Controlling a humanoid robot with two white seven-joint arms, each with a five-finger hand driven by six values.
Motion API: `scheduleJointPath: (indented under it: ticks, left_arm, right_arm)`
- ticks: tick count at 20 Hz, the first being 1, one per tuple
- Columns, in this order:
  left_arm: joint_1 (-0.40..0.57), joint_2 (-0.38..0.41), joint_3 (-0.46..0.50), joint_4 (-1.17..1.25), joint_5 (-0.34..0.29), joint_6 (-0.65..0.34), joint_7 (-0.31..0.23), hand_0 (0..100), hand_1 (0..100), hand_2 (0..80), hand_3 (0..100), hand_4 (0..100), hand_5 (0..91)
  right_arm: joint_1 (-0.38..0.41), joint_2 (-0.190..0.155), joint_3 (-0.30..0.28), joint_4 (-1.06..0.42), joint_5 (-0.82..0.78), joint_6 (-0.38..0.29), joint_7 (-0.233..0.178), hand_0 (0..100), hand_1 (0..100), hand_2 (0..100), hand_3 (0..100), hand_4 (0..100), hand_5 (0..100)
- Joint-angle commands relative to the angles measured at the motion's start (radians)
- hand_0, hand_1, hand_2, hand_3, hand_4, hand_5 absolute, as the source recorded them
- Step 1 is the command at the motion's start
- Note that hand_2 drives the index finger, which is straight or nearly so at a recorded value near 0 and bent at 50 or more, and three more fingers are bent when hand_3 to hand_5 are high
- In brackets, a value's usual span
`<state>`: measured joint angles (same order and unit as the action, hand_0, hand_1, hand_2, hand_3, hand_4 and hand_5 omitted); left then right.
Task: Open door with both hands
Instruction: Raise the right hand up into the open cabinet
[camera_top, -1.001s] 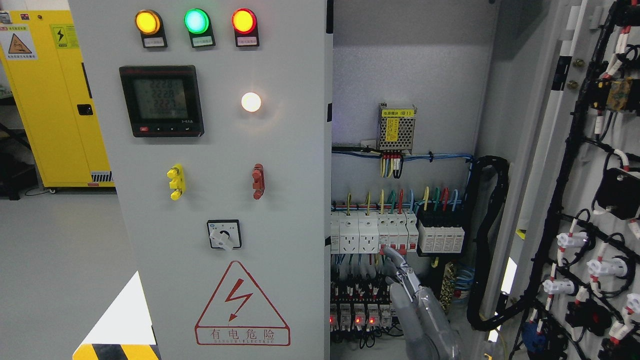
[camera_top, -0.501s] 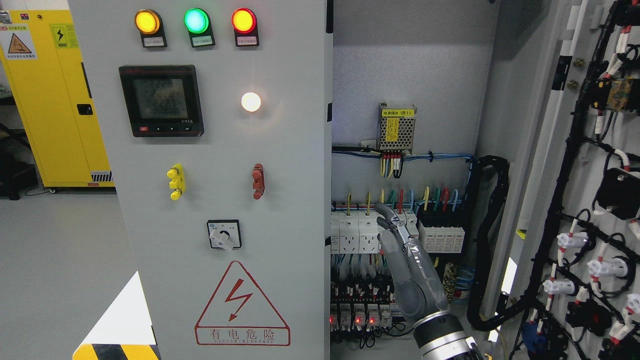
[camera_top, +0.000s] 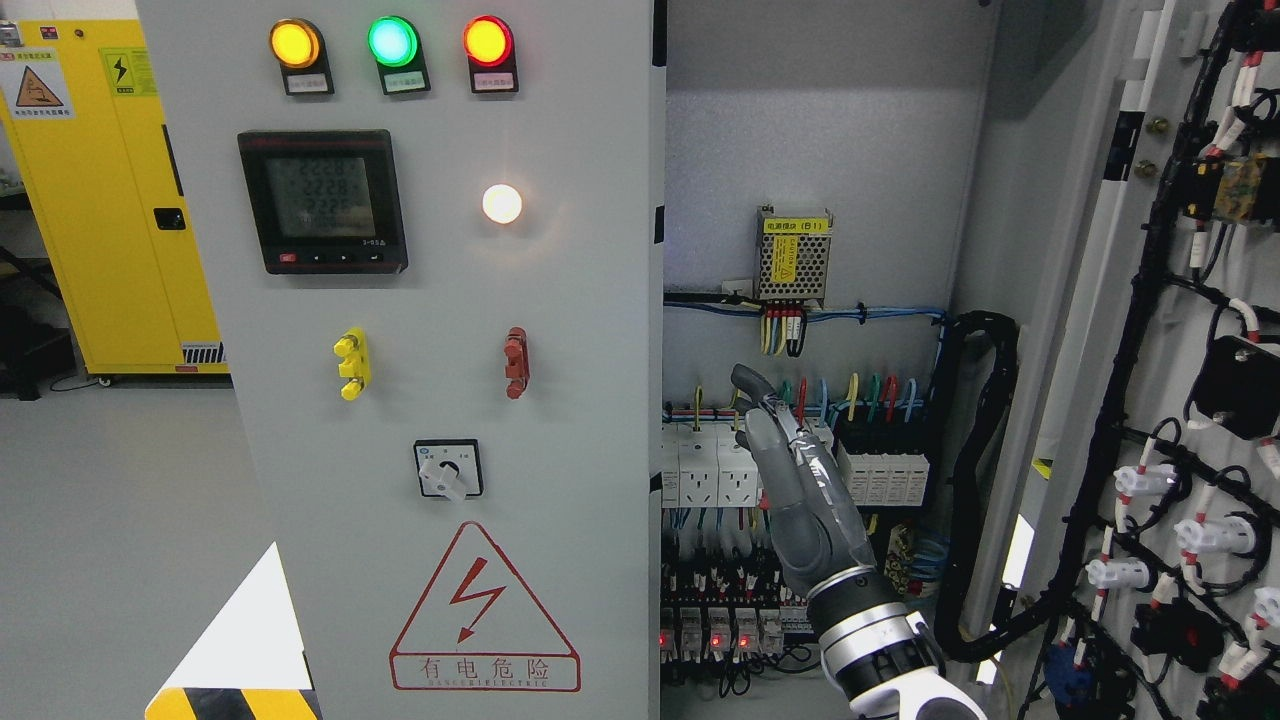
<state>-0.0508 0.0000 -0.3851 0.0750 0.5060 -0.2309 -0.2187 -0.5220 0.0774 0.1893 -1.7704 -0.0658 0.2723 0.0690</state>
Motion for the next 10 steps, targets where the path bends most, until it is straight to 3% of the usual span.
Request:
scheduleJointPath:
  ticks: [1, 10]
  left_arm:
    - [-0.009, -0.028, -0.001, -0.001, 0.000, 0.001, -0.001, 0, 0, 0.0, 0, 0, 0.0]
    - [-0.011, -0.028, 0.002, 0.000, 0.000, 0.001, -0.001, 0, 0, 0.0, 0, 0, 0.0]
  right_arm:
    - [-0.052, 0.005, -0.005, 0.123, -0.029, 0.002, 0.052, 21, 9, 0, 0, 0, 0]
    - [-0.127, 0.001, -0.037, 0.215, -0.138, 0.024, 0.061, 21, 8, 0, 0, 0, 0]
